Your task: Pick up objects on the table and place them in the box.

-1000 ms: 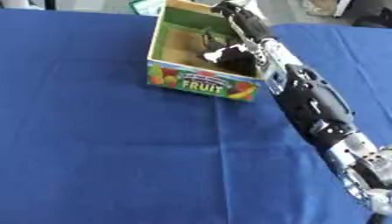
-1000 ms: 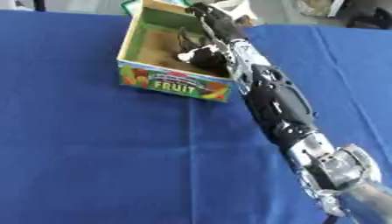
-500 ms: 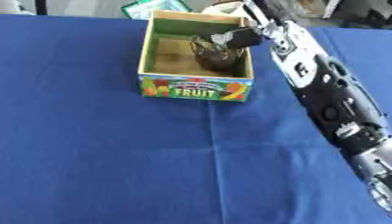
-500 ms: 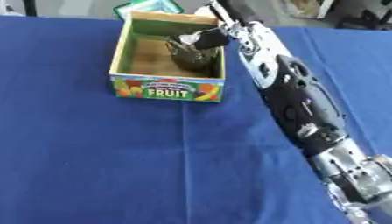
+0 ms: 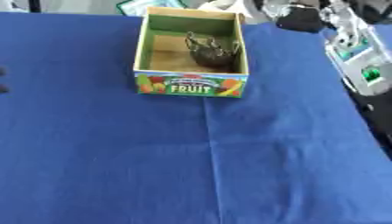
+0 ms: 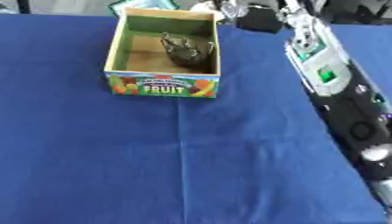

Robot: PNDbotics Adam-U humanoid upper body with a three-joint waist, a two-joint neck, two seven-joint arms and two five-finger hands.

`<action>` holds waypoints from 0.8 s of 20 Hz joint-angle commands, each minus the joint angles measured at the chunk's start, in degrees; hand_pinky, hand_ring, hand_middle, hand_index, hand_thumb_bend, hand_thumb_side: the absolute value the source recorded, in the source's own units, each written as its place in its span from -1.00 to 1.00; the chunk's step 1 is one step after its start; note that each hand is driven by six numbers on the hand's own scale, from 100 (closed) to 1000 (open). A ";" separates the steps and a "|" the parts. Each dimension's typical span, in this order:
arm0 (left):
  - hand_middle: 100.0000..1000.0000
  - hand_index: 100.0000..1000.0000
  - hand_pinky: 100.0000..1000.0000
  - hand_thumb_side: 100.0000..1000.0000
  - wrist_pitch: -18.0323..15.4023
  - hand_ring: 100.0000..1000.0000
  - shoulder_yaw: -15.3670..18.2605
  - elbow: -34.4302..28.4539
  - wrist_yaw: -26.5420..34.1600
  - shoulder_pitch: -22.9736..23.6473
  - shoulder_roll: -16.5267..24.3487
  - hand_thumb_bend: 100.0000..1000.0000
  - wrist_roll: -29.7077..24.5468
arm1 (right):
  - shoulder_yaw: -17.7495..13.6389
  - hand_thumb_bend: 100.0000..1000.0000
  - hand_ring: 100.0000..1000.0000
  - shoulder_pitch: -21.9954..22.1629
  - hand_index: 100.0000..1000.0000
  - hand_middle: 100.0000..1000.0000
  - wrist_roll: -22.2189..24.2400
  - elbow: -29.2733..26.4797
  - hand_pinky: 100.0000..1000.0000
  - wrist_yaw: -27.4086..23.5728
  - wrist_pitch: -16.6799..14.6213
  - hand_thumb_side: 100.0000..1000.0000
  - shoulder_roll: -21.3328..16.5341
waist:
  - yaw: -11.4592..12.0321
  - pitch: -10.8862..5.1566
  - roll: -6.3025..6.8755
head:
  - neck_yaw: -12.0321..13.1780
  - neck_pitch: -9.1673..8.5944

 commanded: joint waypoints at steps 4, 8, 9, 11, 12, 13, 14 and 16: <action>0.04 0.21 -0.16 0.30 -0.07 0.11 1.15 -0.33 -0.19 0.77 1.53 -0.13 0.92 | -5.82 -0.51 0.46 9.17 0.60 0.37 -5.43 -6.96 0.14 -7.82 1.68 -0.34 -0.97 | -1.27 -0.48 0.49 | 1.72 1.17; 0.04 0.20 -0.17 0.31 -0.12 0.11 1.40 -0.16 -0.11 1.46 1.43 -0.13 1.22 | -7.81 -0.55 0.44 13.92 0.59 0.35 -6.86 -8.91 0.11 -9.00 1.74 -0.34 0.94 | -1.90 -0.07 0.69 | 2.50 1.50; 0.04 0.20 -0.17 0.31 -0.13 0.11 1.44 -0.13 -0.09 1.57 1.37 -0.14 1.27 | -8.10 -0.55 0.44 14.75 0.59 0.35 -7.04 -9.22 0.11 -9.13 1.75 -0.34 1.43 | -2.04 -0.01 0.71 | 2.57 1.49; 0.04 0.20 -0.17 0.32 -0.19 0.11 1.50 -0.12 -0.05 1.75 1.19 -0.14 1.37 | -8.64 -0.56 0.43 16.23 0.59 0.34 -7.28 -9.67 0.10 -9.27 1.74 -0.34 2.66 | -2.09 0.17 0.72 | 2.81 1.39; 0.04 0.20 -0.17 0.32 -0.21 0.11 1.51 -0.09 -0.03 1.89 1.11 -0.14 1.40 | -8.81 -0.57 0.42 16.84 0.59 0.34 -7.30 -9.85 0.10 -9.31 1.73 -0.34 3.15 | -2.14 0.23 0.80 | 3.07 1.32; 0.04 0.20 -0.17 0.32 -0.20 0.11 1.52 -0.02 -0.01 2.05 1.10 -0.14 1.43 | -8.92 -0.57 0.42 17.39 0.59 0.34 -7.28 -9.96 0.09 -9.39 1.74 -0.34 3.53 | -2.19 0.28 0.88 | 3.39 1.25; 0.04 0.20 -0.17 0.32 -0.20 0.11 1.51 0.03 0.01 2.14 1.12 -0.14 1.44 | -9.01 -0.56 0.41 17.81 0.59 0.33 -7.25 -10.01 0.09 -9.44 1.76 -0.34 3.82 | -2.25 0.30 0.94 | 3.61 1.21; 0.03 0.20 -0.17 0.32 -0.24 0.11 1.54 0.06 0.03 2.20 1.11 -0.15 1.51 | -9.24 -0.56 0.41 18.62 0.59 0.33 -7.19 -10.01 0.09 -9.48 1.78 -0.34 4.48 | -2.28 0.35 0.95 | 3.97 1.07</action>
